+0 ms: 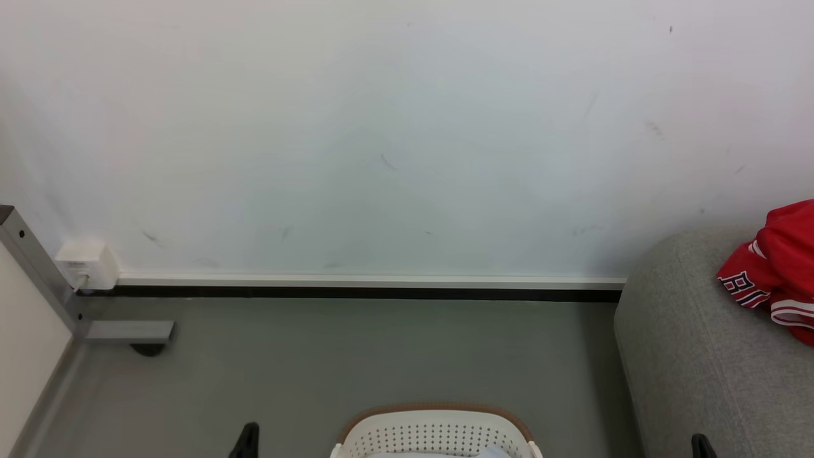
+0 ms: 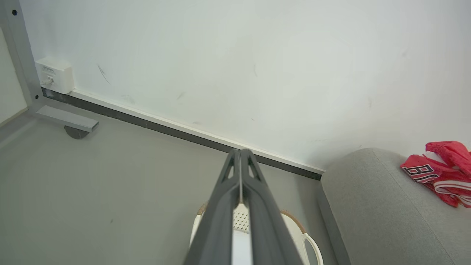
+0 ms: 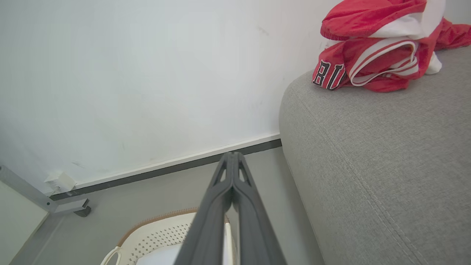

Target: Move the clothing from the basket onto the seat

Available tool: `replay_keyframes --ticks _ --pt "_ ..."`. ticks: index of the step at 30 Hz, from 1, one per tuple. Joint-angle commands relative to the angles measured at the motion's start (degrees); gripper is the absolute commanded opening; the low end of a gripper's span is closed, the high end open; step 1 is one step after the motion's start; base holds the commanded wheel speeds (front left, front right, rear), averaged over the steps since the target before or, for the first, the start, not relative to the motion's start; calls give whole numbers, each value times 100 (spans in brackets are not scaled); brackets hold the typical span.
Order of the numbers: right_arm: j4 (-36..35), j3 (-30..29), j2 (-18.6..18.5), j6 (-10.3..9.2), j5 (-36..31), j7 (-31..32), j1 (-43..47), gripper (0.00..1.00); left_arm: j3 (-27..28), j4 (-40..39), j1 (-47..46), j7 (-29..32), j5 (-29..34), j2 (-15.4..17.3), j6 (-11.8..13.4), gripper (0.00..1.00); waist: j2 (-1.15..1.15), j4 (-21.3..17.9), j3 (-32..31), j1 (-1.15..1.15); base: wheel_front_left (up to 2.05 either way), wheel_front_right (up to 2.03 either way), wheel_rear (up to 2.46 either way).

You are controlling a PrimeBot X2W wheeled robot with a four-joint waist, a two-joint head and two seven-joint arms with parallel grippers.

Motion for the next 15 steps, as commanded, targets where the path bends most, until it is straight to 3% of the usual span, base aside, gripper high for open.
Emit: replay_keyframes --ticks 1,15 --pt "-119 -36 -35 -2 265 53 -189 0 53 -103 -179 62 -281 16 -16 0 0 -1 6 0 0 0 0" --pt "-178 -122 -41 -3 1455 361 -392 0 211 -130 -345 367 -1514 19 -33 0 0 -9 56 0 0 0 0"
